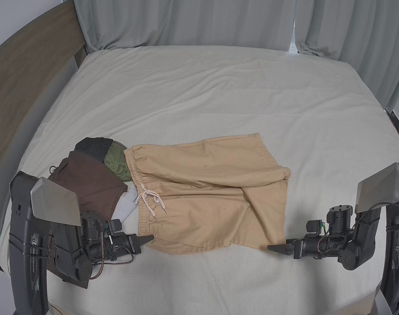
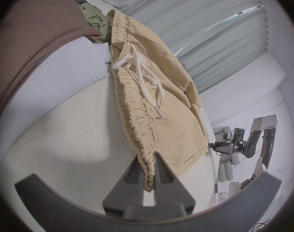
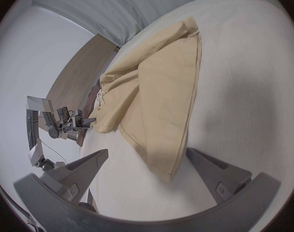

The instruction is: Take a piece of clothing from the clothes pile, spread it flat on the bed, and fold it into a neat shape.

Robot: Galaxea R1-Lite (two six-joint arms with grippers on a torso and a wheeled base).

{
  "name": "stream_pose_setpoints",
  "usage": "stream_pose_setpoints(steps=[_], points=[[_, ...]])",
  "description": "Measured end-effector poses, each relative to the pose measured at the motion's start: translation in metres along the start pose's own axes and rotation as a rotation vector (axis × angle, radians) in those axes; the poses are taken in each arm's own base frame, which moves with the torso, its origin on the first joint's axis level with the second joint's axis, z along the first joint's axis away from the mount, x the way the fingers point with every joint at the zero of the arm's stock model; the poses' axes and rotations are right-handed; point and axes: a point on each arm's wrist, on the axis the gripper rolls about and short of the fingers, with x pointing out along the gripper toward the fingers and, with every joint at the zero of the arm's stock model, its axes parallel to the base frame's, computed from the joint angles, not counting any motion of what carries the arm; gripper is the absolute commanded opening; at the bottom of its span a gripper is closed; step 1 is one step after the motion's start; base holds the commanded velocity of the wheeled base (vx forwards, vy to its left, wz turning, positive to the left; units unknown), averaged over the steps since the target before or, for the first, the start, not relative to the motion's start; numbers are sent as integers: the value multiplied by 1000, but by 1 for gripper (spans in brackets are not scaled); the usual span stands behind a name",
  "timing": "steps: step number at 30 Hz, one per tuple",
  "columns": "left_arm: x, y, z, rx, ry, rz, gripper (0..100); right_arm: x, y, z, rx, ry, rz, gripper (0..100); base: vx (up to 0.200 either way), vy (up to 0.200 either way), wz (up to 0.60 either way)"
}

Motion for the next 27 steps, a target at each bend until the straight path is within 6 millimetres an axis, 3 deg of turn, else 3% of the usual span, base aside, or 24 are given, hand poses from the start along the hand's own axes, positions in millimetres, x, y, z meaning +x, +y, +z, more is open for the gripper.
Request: stream_pose_setpoints(steps=[6,7,27], points=[[0,0,0,0,0,0,0,4,-3,0,-7,-42,11,100,0,0,0],[0,0,0,0,0,0,0,4,-3,-1,-1,-42,11,0,0,0,0],[-1,0,2,-4,-4,-4,0,5,-6,-9,29,-13,3,0,0,0,0]])
